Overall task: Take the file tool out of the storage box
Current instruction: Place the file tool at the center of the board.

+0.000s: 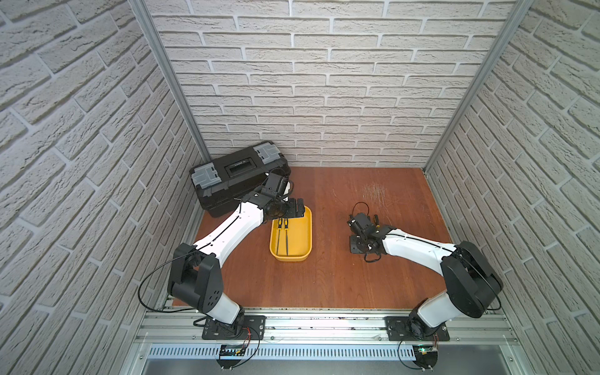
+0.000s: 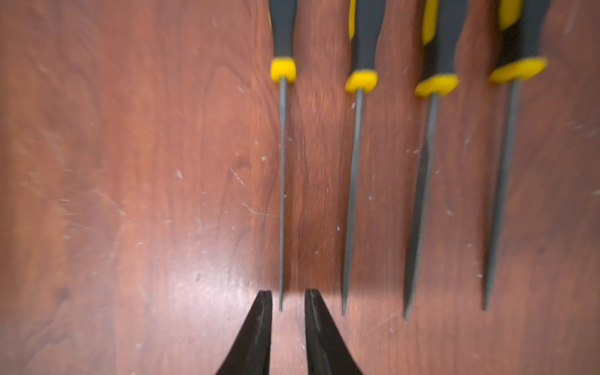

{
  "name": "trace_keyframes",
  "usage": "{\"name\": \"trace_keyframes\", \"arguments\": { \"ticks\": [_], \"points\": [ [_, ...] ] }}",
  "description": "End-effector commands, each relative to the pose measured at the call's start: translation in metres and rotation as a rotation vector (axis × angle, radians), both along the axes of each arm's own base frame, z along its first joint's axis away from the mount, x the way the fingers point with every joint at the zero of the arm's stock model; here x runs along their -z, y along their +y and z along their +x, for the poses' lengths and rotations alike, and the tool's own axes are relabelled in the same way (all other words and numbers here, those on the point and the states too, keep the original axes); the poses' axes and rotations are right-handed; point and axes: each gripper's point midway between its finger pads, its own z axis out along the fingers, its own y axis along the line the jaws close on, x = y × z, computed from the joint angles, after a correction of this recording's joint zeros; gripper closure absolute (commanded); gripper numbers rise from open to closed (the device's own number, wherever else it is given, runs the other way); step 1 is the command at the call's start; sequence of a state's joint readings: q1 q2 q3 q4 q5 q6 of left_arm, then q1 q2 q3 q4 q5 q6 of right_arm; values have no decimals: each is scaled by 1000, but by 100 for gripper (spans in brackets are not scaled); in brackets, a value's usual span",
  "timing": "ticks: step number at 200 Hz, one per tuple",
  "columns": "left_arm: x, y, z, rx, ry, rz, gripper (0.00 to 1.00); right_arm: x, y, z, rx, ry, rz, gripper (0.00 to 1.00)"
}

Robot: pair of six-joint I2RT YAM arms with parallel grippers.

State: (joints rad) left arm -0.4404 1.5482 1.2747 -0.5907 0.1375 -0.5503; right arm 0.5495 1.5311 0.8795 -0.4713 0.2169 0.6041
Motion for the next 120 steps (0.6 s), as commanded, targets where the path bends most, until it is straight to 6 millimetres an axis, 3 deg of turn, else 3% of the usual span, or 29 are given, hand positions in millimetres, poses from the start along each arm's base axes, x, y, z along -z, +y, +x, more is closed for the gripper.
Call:
{"name": "trace_keyframes", "arguments": {
  "ticks": [1, 52, 100, 110, 120],
  "points": [
    [-4, -1, 6, 3, -18, 19, 2, -38, -5, 9, -12, -81, -10, 77],
    [19, 12, 11, -23, 14, 122, 2, -105, 2, 19, -84, -243, 89, 70],
    [40, 23, 16, -40, 55, 238, 6, -142, 18, 13, -196, -326, 189, 63],
    [46, 23, 18, -41, 65, 249, 10, -147, 21, 11, -223, -340, 208, 61],
    [52, 23, 20, -43, 75, 260, 13, -152, 25, 8, -247, -358, 232, 49]
  ]
}}
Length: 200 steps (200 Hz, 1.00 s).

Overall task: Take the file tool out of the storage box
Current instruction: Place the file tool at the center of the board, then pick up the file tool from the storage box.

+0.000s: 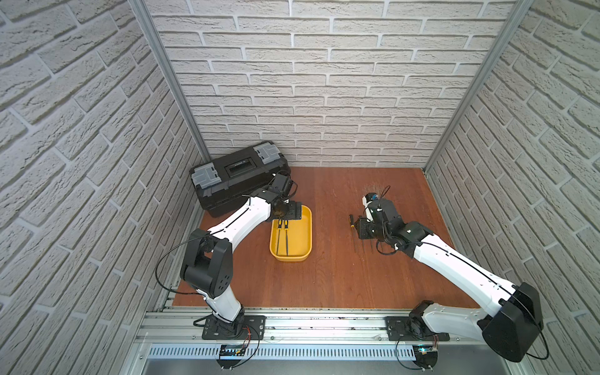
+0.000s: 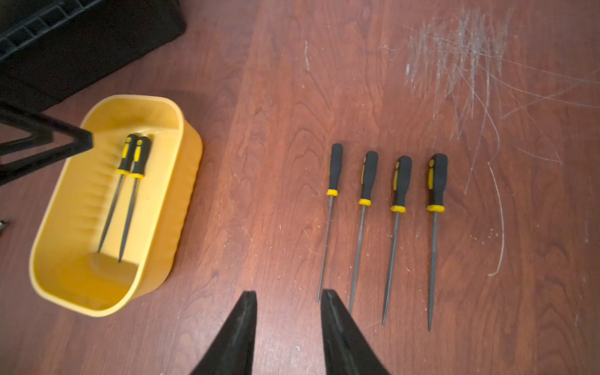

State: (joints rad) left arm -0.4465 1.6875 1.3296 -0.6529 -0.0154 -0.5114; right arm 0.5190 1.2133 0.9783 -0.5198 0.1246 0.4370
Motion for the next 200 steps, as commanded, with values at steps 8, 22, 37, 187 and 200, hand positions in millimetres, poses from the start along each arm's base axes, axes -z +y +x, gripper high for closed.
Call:
{"name": "trace_keyframes", "arguments": {
  "ticks": [8, 22, 37, 187, 200],
  "points": [
    [13, 3, 7, -5, 17, 66, 15, -26, 15, -4, -112, -79, 74, 37],
    [18, 1, 10, -11, 24, 77, 21, -30, 19, -8, -139, -91, 98, 14],
    [21, 2, 15, -23, 30, 101, 27, -31, 20, -12, -153, -97, 108, 0],
    [77, -3, 29, -75, 141, 155, 56, -29, 22, -26, -216, -111, 128, 0],
    [80, -3, 29, -75, 147, 159, 57, -29, 23, -27, -220, -110, 131, 0]
  ]
}}
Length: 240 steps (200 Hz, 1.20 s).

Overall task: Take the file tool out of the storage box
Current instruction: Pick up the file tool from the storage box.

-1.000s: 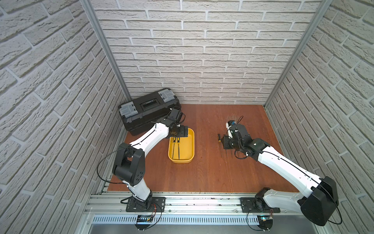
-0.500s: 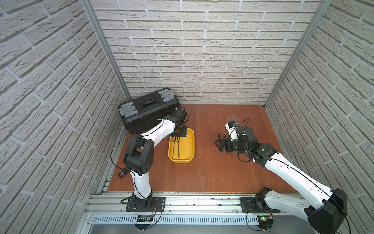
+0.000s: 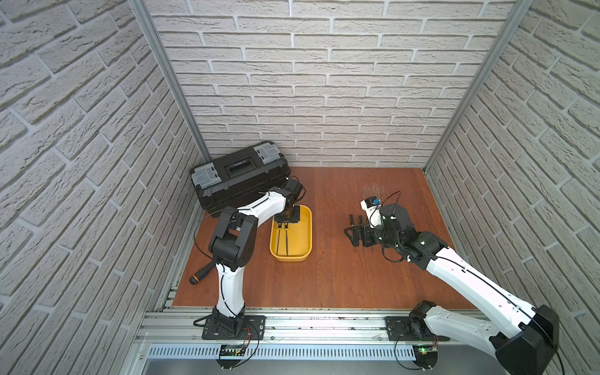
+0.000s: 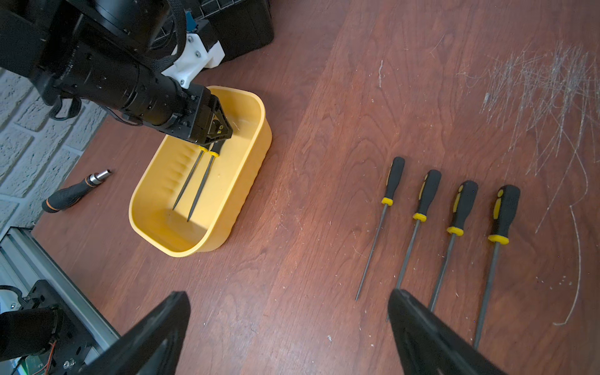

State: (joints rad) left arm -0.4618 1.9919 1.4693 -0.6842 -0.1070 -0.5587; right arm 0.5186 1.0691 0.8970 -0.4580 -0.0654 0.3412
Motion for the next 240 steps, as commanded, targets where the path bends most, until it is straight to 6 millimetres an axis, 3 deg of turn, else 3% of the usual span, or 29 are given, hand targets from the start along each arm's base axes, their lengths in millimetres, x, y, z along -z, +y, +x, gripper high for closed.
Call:
{"name": "trace_keyframes", "arguments": {
  "ticks": [1, 158, 240],
  "points": [
    [1, -1, 3, -11, 4, 15, 57, -8, 1, 1, -17, -36, 17, 0],
    [12, 13, 3, -28, 12, 55, 59, -5, 17, -2, -93, 3, 47, 0],
    [23, 13, 11, -18, 15, 64, 65, -6, 18, 0, -96, 4, 41, 1]
  ]
}}
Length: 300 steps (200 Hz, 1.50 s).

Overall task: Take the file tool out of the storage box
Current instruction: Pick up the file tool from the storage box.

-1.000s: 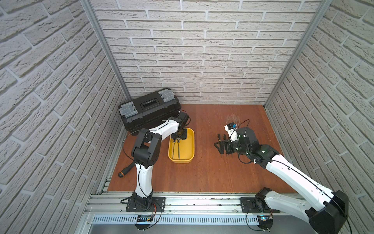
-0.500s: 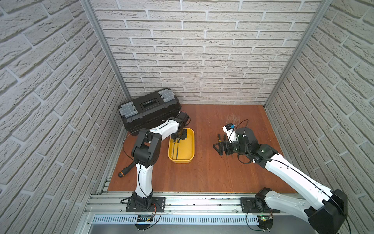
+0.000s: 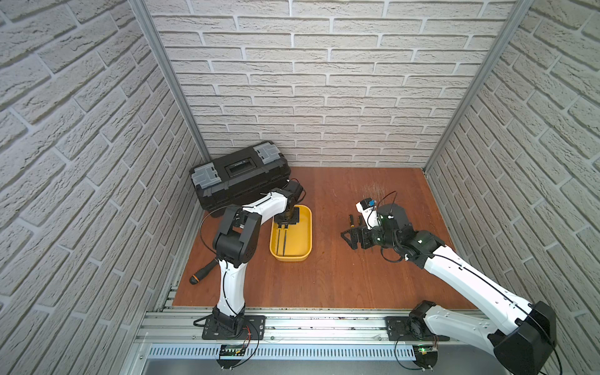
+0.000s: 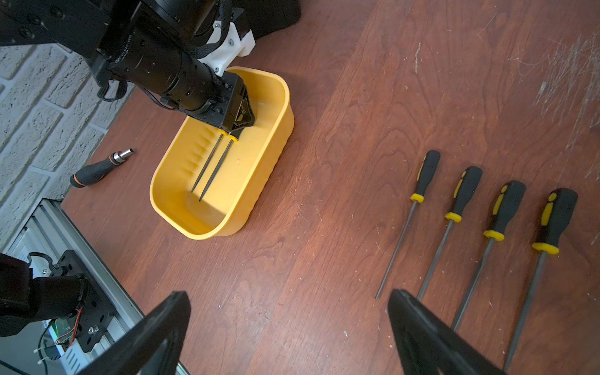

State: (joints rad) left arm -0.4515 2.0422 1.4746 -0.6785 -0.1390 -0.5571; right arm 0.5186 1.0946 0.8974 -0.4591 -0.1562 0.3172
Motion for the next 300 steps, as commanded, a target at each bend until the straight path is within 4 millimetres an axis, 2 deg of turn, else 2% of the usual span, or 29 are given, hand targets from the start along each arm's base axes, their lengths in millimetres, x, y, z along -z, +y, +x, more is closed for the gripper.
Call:
{"name": "trace_keyframes", "arguments": {
  "ticks": [1, 60, 95, 121, 166, 225, 258, 281, 300],
  "points": [
    [5, 4, 7, -1, -6, 19, 65, -13, 4, 7, -12, -37, 18, 1],
    [5, 3, 8, 5, -33, 3, 77, -10, 5, 8, -10, -28, 14, 1],
    [-7, -2, 10, 21, -67, -40, 80, -8, 7, 9, -19, -20, 18, 2],
    [-27, -7, 10, 18, -109, -103, 82, -3, 13, 8, -40, 4, 30, 3],
    [-83, -19, 9, 14, -231, -256, 81, 0, 29, 8, -64, 31, 128, 6],
    [-152, -33, 2, -23, -373, -483, 81, -10, 52, 11, -65, 42, 282, 19],
    [-176, -40, -4, -43, -419, -616, 81, -11, 69, 14, -70, 45, 332, 30],
    [-186, -45, -8, -41, -428, -675, 81, -7, 82, 15, -79, 55, 335, 43],
    [-191, -48, -10, -37, -429, -702, 81, -6, 93, 16, -93, 58, 333, 48]
  ]
}}
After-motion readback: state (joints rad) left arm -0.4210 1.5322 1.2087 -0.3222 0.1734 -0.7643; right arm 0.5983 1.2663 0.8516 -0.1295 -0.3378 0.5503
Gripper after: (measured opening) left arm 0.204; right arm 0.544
